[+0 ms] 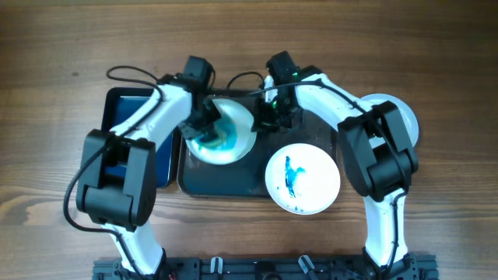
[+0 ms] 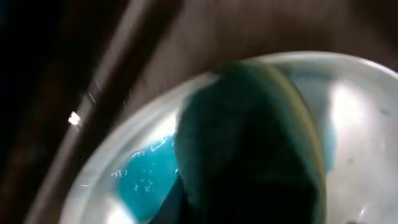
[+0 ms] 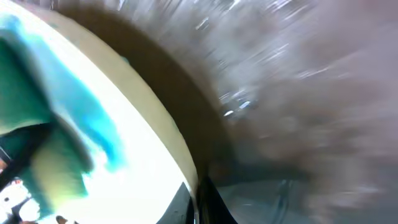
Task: Clean dirty plates on tray and stack at the side
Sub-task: 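Scrub the held plate with the sponge in the left gripper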
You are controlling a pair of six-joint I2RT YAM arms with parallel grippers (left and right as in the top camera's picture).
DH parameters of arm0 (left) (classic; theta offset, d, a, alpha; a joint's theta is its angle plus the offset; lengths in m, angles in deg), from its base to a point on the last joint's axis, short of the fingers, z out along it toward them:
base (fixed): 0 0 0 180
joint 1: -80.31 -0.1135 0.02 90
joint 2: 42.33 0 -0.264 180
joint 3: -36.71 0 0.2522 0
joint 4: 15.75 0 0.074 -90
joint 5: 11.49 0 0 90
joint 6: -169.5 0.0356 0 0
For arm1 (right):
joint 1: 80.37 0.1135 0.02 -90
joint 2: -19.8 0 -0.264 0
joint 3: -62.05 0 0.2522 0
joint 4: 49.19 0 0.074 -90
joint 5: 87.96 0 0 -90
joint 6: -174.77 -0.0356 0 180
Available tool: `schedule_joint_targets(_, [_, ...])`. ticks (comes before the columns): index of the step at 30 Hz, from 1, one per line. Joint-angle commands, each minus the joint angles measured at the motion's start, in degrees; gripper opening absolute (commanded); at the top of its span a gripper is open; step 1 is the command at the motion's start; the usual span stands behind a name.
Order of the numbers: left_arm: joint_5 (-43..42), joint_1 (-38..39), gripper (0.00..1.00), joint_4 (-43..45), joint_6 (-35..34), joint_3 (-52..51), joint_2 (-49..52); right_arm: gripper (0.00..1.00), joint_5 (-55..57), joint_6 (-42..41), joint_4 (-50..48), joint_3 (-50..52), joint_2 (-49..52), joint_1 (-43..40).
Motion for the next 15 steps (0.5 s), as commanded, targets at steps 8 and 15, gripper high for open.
schedule_joint_targets(8, [-4.1, -2.7, 0.04, -13.8, -0.1, 7.2, 1.1, 0.21, 6.1, 5.2, -4.6, -0.2, 1.5, -2.0])
schedule_joint_targets(15, [-4.1, -2.6, 0.04, -13.3, -1.5, 6.6, 1.1, 0.25, 9.9, 20.0, -9.1, -3.0, 1.5, -0.3])
